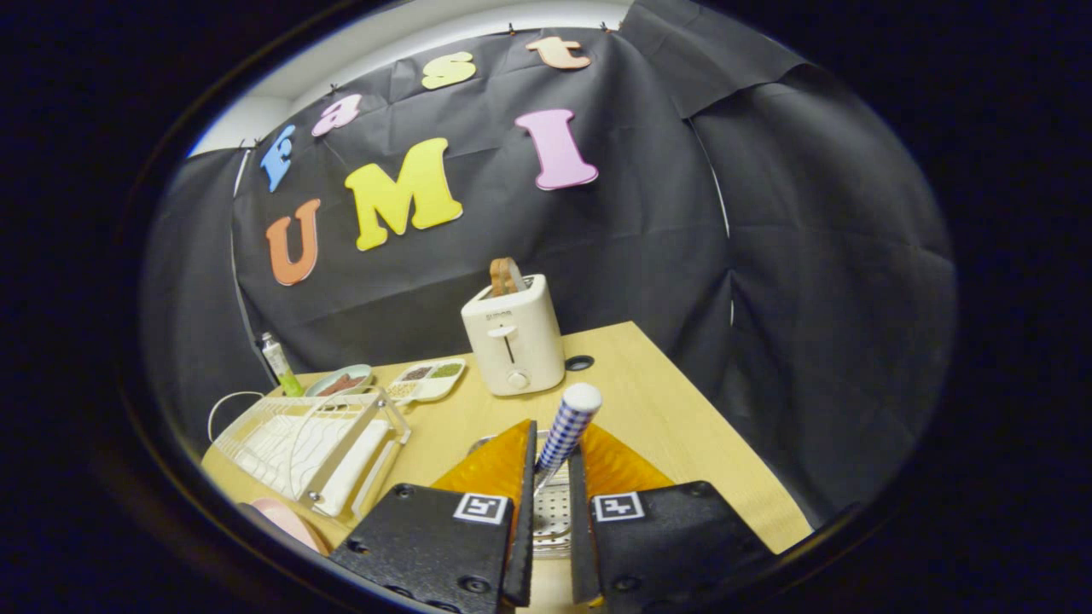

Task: Take the plate from the dish rack, then take the spoon from the basket and place it into the plate.

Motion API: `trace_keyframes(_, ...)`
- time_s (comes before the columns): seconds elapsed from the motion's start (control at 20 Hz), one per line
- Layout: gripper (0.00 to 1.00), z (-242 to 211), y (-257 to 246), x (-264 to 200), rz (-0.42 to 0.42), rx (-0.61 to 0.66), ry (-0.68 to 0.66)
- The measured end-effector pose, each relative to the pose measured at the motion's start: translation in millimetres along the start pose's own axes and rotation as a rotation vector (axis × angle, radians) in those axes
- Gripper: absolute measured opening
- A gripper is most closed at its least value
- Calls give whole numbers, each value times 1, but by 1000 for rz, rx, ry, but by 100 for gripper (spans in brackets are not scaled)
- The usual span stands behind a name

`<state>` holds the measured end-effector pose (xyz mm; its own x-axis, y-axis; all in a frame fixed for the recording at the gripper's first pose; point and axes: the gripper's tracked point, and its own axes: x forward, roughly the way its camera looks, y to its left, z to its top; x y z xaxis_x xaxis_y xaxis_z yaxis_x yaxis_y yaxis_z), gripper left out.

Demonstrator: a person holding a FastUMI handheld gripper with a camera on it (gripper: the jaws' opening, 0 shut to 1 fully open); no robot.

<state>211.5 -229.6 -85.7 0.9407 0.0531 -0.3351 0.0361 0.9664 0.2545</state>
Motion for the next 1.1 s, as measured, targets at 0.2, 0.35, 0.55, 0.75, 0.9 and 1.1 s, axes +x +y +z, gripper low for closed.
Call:
trace_keyframes(0.2,14,1,15,-1,24,-3,10)
trace_keyframes(0.35,12,1,15,-6,9,5,10)
trace_keyframes(0.55,11,25,7,-17,-41,6,-57)
trace_keyframes(0.75,9,55,14,-42,-59,25,-144)
trace_keyframes(0.9,9,78,34,-66,-65,-1,-199)
trace_keyframes(1.1,9,94,92,-111,-1,-23,-239)
